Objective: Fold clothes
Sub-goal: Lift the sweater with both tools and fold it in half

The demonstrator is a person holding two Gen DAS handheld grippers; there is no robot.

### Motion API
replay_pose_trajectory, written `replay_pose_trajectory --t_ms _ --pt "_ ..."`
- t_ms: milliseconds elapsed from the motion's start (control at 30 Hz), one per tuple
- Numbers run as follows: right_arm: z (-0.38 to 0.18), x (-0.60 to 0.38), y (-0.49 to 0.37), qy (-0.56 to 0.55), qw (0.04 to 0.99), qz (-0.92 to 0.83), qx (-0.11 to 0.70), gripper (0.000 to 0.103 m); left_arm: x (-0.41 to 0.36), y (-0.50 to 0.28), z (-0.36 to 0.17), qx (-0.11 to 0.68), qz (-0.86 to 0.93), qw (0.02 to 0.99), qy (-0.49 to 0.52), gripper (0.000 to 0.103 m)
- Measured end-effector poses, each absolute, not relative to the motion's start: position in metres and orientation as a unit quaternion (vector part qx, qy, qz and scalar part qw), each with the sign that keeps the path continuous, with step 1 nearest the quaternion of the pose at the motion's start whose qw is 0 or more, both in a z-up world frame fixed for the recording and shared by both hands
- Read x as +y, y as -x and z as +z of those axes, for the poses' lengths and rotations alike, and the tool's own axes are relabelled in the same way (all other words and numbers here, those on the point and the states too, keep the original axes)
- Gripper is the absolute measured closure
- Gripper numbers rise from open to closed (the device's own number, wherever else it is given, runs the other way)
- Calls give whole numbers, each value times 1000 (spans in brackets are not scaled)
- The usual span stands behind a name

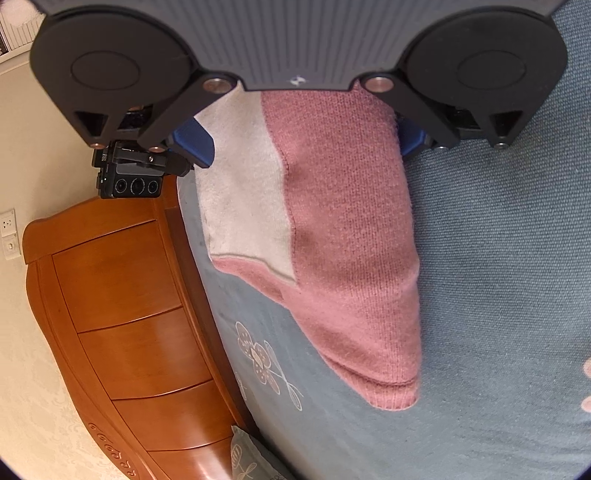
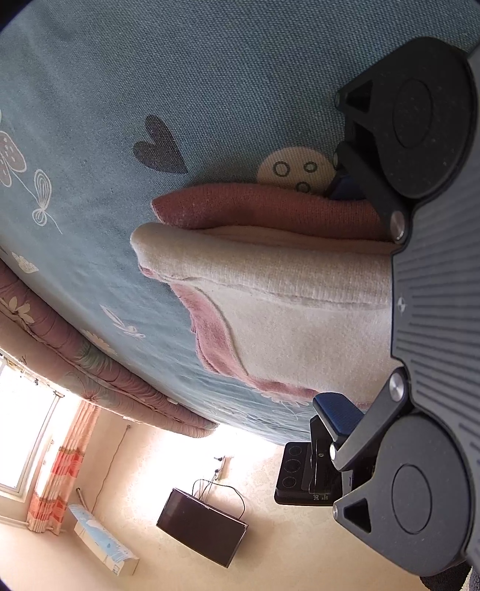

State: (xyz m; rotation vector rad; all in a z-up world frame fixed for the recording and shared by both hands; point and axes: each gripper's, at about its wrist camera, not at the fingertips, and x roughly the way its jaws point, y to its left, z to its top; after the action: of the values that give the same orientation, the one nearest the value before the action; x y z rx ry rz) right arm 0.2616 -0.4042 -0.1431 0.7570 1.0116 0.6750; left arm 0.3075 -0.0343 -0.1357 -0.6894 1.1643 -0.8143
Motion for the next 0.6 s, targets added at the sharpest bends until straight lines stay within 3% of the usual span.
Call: replay_pose_trajectory --t_ms 200,267,333,467,600 --pt "-143 -401 -264 -350 754 307 463 1 -26 -308 -139 516 -360 709 319 26" --pt "-142 -401 -259 -359 747 294 476 0 -24 -309 -140 519 -355 704 329 27" --pt "-143 -399 -256 -371 733 293 489 0 -24 -311 -139 522 -352 700 336 25" --pt "-146 -397 -263 -390 729 287 483 0 -45 -312 -135 531 -355 696 330 4" --pt "-146 -395 -274 -407 724 289 477 0 -55 -314 -134 536 -341 696 334 2"
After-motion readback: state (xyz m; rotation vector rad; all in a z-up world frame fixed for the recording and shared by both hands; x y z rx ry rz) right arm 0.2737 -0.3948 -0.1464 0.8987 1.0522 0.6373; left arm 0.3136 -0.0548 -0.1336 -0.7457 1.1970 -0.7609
